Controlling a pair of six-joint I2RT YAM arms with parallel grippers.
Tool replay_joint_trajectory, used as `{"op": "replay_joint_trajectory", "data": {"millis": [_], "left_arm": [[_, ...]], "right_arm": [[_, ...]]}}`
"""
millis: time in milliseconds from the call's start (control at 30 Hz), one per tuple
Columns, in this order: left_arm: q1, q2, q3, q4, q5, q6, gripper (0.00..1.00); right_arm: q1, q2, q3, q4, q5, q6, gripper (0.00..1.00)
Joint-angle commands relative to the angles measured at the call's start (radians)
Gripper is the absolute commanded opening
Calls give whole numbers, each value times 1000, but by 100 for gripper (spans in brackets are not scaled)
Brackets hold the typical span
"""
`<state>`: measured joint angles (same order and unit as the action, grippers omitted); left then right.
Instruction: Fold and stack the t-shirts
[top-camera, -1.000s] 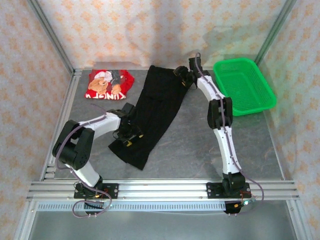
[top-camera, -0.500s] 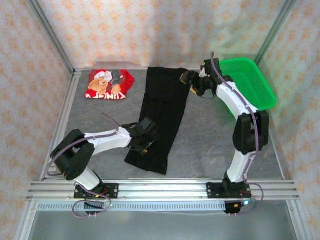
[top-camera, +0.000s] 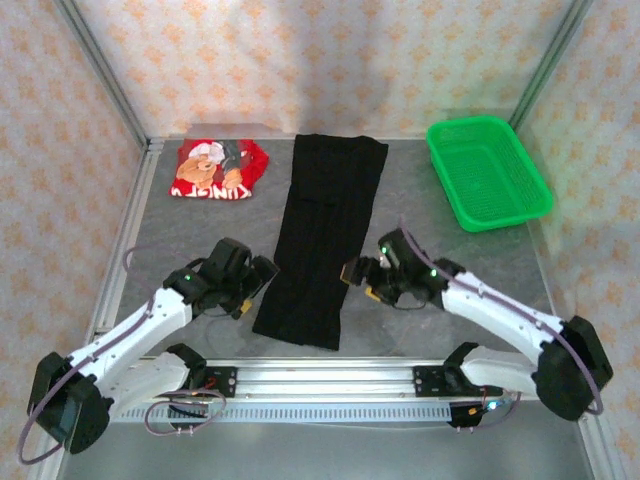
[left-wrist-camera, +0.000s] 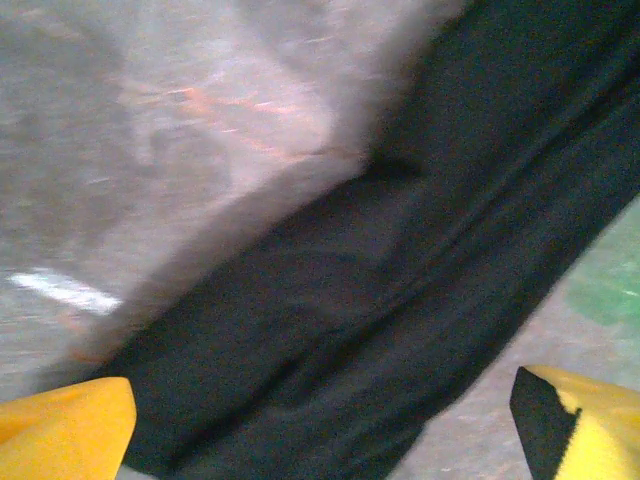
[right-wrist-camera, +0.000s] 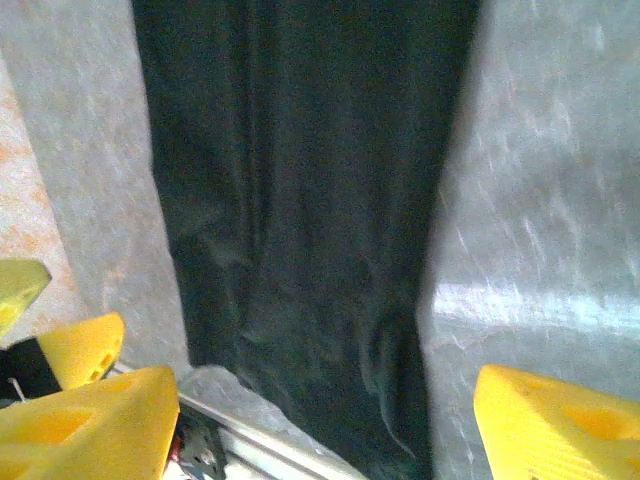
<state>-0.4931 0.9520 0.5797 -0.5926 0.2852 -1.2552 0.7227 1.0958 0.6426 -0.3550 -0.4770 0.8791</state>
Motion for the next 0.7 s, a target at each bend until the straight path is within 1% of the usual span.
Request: {"op": "replay_joint_trajectory", "data": {"millis": [0,67,133,233,300,400,500,567,667], "left_arm": [[15,-28,-120,-1,69,115,94],[14,-35,-146,1,78,158,91],[16,-58,-181,32,98,171,89],[20,-66,-208,35,93,198,84],[22,-58,-230,68,112,204,80],[21,-59,-258,128,124,207,74],[27,-50,-259,137,120,235,72],[29,-44,-258,149,120,248,71],[28,-20,-247,165,118,282,66]], "right_arm": [[141,-91,-142,140,154,222,75],[207,-100,-171,173,193,250,73],[254,-84,-178,190,213,261,71],[308,-23,-180,239,214,274,68],[338,17,-183,247,235,285,66],[363,63,-204,326,235,312,61],[374,116,-198,325,227,310,60],[380,128,-196,329,225,311,60],[383,146,-192,338,210,308,59]]}}
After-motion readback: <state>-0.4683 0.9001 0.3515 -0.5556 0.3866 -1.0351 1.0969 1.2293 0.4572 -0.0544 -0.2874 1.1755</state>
